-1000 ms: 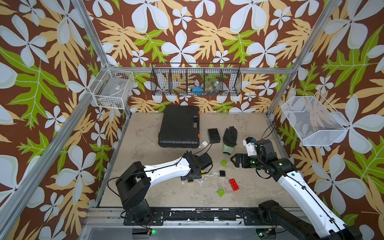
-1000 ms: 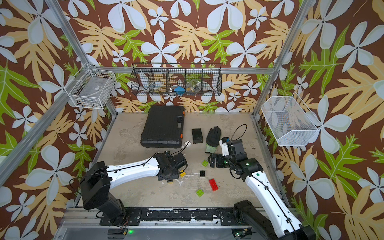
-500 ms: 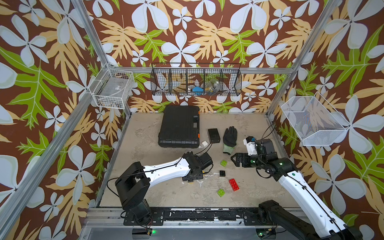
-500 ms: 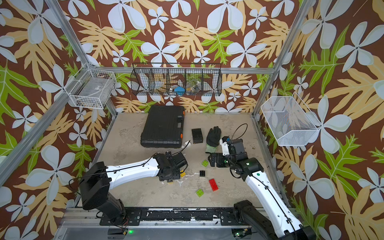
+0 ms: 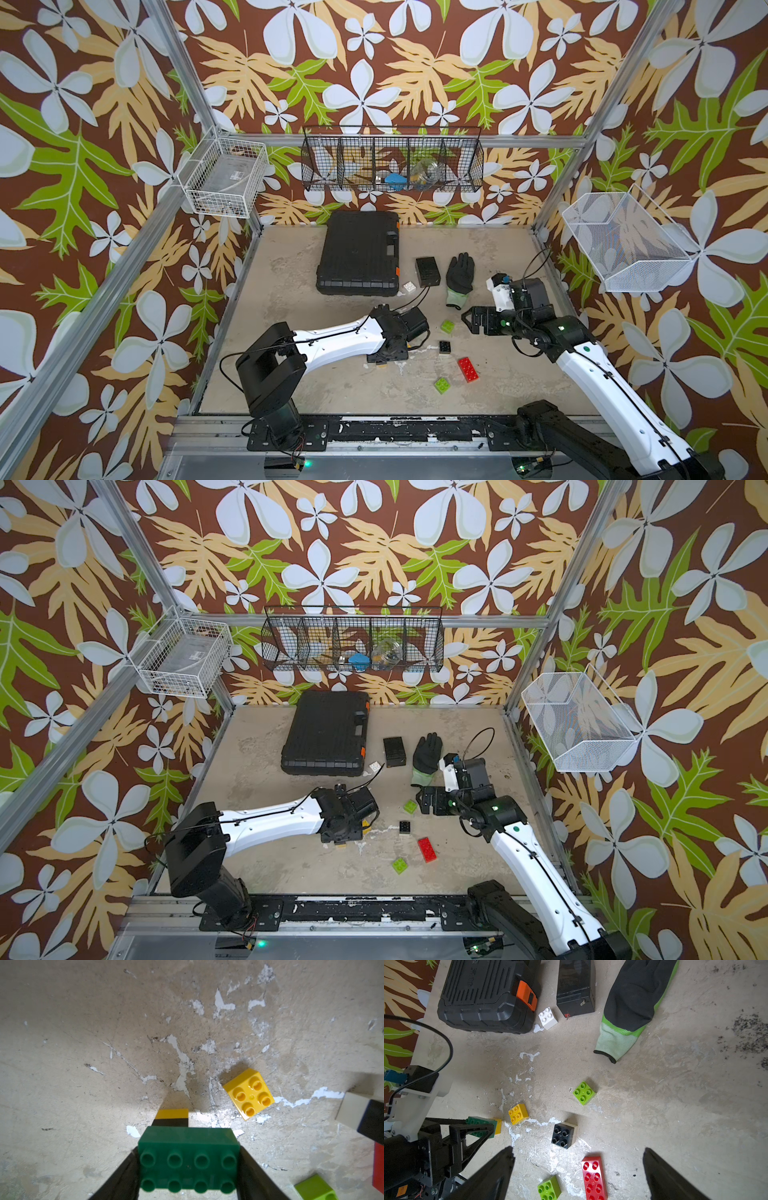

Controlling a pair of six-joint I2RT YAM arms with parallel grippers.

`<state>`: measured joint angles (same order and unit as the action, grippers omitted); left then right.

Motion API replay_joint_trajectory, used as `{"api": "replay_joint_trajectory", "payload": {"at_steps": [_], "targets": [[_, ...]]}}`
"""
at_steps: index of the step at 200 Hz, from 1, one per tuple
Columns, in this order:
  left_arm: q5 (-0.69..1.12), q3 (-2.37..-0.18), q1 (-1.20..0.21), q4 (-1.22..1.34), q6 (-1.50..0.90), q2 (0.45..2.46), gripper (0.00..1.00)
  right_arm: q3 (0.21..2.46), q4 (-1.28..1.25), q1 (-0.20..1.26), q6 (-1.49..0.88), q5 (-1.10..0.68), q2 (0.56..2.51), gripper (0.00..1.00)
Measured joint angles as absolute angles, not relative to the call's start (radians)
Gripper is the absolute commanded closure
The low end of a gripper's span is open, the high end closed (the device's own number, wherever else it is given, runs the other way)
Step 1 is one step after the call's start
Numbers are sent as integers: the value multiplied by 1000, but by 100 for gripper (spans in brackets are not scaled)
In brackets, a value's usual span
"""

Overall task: Assemble a giraffe with lego
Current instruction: Assemble the lego brick with the lego brick.

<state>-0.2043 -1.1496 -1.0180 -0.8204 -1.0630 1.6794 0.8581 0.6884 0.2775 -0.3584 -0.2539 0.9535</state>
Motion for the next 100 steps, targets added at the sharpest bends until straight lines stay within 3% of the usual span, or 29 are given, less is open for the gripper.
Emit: {"api": "replay_joint_trajectory", "payload": {"at_steps": [100], "targets": [[-210,-1150,-1036,-829,-1082,1683,67,847,688,282,-358,-255,950,1]]}}
